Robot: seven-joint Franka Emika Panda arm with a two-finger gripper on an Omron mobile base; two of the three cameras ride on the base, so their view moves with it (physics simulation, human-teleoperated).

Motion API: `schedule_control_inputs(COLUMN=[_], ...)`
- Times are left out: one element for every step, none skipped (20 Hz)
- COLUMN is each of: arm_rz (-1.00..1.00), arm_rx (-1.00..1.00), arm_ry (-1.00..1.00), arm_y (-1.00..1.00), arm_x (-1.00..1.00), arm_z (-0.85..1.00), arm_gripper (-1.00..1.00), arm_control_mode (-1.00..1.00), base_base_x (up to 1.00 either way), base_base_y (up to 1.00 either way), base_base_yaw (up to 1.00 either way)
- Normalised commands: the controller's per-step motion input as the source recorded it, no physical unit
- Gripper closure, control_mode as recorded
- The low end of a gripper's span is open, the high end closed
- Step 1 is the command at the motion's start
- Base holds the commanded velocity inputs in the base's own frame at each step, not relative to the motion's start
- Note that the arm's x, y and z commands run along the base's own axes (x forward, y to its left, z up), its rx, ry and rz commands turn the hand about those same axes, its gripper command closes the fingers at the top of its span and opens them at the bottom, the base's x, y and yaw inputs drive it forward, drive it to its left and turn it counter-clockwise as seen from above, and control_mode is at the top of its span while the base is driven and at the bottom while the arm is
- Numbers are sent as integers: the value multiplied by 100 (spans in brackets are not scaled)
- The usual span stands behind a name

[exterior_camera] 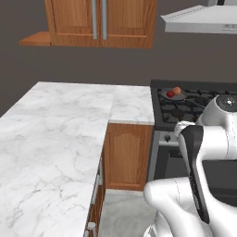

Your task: Place the pan on the rear left burner on the stove. Then place the tomato and the onion in the pan and turn on the rear left burner.

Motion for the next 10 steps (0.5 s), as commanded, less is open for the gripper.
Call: schedule_control_inputs(arm_rz=[7,7,7,9,9,9,9,9,9,8], arm_rx=[2,0,0,0,0,0,0,0,0,0], arm_ry=[-6,-8,-7,-5,-4,-4,-4,-4,-4,-5], arm_y=[-26,-21,-18,-11,-5,-6,-5,-5,-1,-1], arm_x=[0,4,13,17,27,27,29,29,34,34], arm_z=[-9,-14,-20,-26,-31,-29,-30,-25,-24,-21], arm_gripper=[-100,-100,-100,-100,-100,-100,-100,-100,-100,-100], arm_control_mode=[-100,-100,-100,-100,-100,-100,-100,-100,-100,-100], base_base_x=[0,0,0,0,0,0,0,0,0,0], base_base_y=[0,0,0,0,0,0,0,0,0,0], base_base_yaw=[0,0,0,0,0,0,0,0,0,0])
